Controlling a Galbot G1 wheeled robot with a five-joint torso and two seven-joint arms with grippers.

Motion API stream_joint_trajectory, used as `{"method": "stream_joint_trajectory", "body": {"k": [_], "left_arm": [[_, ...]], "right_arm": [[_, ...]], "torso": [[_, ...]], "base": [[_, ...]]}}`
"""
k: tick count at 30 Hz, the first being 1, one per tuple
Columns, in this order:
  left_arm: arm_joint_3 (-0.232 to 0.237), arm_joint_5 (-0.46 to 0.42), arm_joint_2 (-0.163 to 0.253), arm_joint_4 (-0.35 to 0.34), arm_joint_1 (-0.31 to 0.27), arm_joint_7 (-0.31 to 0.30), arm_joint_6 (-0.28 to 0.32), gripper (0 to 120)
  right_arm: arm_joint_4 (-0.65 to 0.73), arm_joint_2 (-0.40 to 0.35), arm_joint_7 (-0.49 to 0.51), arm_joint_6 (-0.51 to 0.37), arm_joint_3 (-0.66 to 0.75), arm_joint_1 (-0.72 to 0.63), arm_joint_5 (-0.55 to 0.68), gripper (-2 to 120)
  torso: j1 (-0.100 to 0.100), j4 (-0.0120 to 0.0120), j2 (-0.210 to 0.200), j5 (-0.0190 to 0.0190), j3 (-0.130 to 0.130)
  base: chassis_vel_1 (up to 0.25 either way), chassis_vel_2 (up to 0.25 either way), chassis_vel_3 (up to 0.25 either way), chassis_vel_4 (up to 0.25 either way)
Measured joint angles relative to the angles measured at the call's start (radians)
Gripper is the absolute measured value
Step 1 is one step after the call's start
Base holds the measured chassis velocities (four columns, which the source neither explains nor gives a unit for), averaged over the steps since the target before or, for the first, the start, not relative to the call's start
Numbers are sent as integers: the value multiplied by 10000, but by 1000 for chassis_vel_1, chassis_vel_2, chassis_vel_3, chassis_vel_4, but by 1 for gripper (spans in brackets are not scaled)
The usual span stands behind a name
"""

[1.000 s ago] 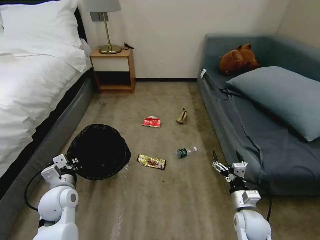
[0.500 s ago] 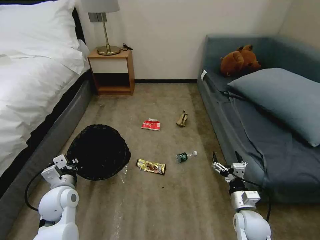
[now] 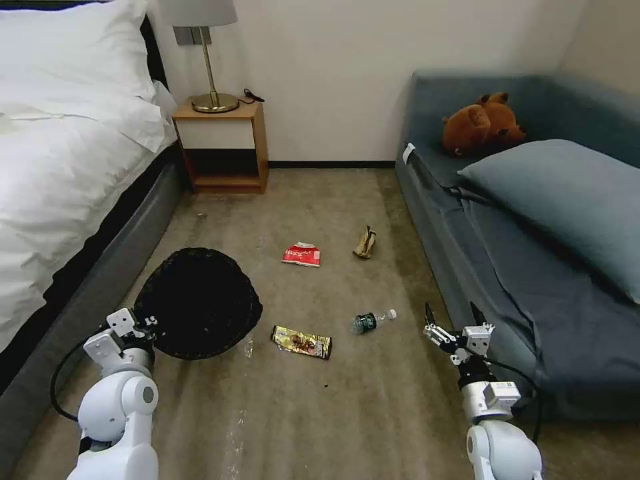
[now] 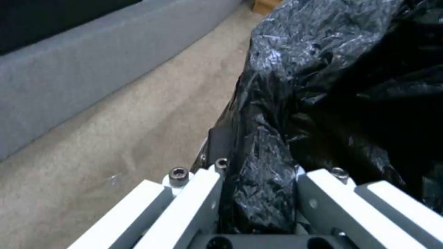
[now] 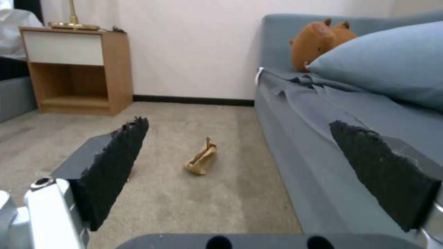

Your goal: Pick up the trash bin, then pick up the garbage on the floor and place it into the trash bin.

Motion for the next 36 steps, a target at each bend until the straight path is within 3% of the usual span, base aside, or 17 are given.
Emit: {"method": "stream_joint_trajectory", "body": {"k": [36], "left_arm": [[32, 141, -41, 30, 132, 160, -240, 2]], "right_arm": [[-119, 117, -25, 95, -51, 6, -44, 100]], "torso": [[0, 1, 0, -1, 0]], "base": [[-56, 56, 58, -55]]}}
